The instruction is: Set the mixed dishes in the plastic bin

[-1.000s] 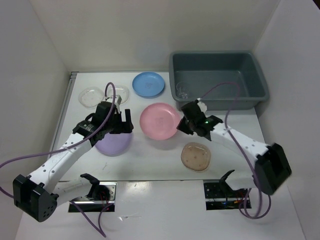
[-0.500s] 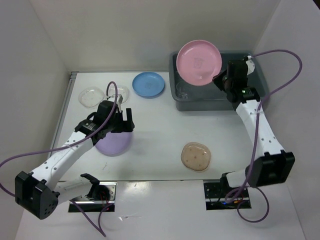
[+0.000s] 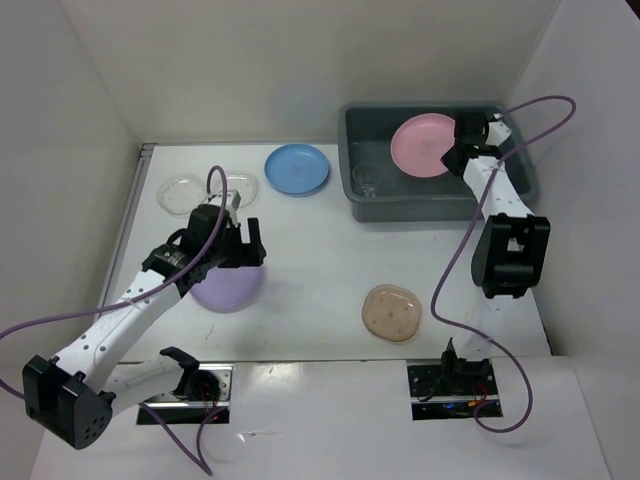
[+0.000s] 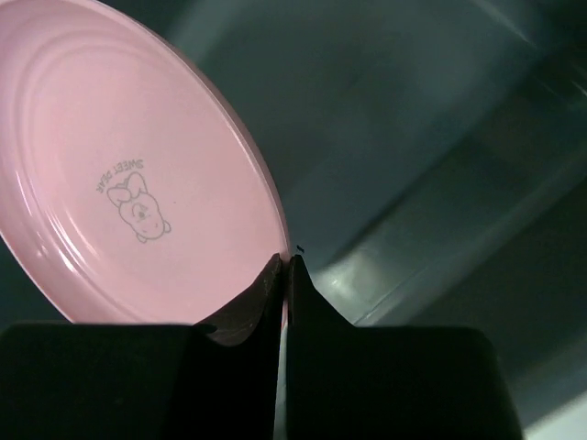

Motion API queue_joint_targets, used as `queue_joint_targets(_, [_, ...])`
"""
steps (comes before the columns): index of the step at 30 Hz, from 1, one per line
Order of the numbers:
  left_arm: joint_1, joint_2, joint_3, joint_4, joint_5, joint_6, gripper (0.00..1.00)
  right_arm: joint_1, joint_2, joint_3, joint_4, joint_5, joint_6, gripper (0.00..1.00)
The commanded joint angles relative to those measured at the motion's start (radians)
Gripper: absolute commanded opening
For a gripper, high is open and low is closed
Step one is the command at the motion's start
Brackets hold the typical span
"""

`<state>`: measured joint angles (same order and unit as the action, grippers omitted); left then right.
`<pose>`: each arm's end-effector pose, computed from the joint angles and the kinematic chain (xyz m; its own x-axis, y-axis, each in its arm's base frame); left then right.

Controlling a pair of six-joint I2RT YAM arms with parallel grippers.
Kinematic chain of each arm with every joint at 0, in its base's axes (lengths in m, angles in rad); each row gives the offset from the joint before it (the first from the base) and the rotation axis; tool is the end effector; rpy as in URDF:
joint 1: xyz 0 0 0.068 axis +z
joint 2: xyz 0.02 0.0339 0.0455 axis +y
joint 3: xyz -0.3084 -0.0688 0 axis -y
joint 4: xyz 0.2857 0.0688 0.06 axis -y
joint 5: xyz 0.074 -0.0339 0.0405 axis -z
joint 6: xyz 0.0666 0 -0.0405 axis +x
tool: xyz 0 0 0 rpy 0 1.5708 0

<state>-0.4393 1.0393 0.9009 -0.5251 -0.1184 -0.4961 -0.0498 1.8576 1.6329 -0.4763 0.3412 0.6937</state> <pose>0.2435 -0.1057 0.3131 -0.6511 -0.2163 -0.7275 0.0320 0.9499 -0.3110 0.5019 -0.0473 0.3159 -0.3020 0.6183 -0.7256 0.6443 0.6933 0.3227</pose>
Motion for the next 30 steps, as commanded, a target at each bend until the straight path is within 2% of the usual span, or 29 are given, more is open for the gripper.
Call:
queue_joint_targets(1, [0.011, -0.016, -0.010, -0.012, -0.009, 0.024, 0.99, -0.031, 0.069, 0.099, -0.002, 0.064, -0.029, 0.00])
queue_joint_targets(9, [0.011, -0.036, -0.010, -0.021, -0.047, 0.004, 0.99, -0.062, 0.216, 0.169, -0.054, 0.127, -0.048, 0.00])
queue_joint_targets(14, [0.011, -0.036, -0.010, -0.021, -0.056, 0.004, 0.99, -0.071, 0.285, 0.199, -0.082, 0.127, -0.059, 0.05])
queue_joint_targets(17, [0.011, -0.036, -0.010, -0.021, -0.066, 0.004, 0.99, -0.071, 0.255, 0.179, -0.048, 0.105, -0.059, 0.18])
queue_joint_targets(20, [0.011, -0.036, -0.010, -0.012, -0.066, 0.013, 0.99, -0.071, 0.213, 0.191, -0.038, 0.094, -0.059, 0.41])
queue_joint_targets(26, [0.011, -0.016, -0.010, 0.007, -0.066, 0.013, 0.99, -0.071, 0.063, 0.231, -0.015, 0.052, -0.085, 0.56])
queue_joint_targets(30, [0.011, 0.005, -0.010, 0.025, -0.056, 0.022, 0.99, 0.025, -0.084, 0.190, 0.043, -0.057, -0.169, 0.63])
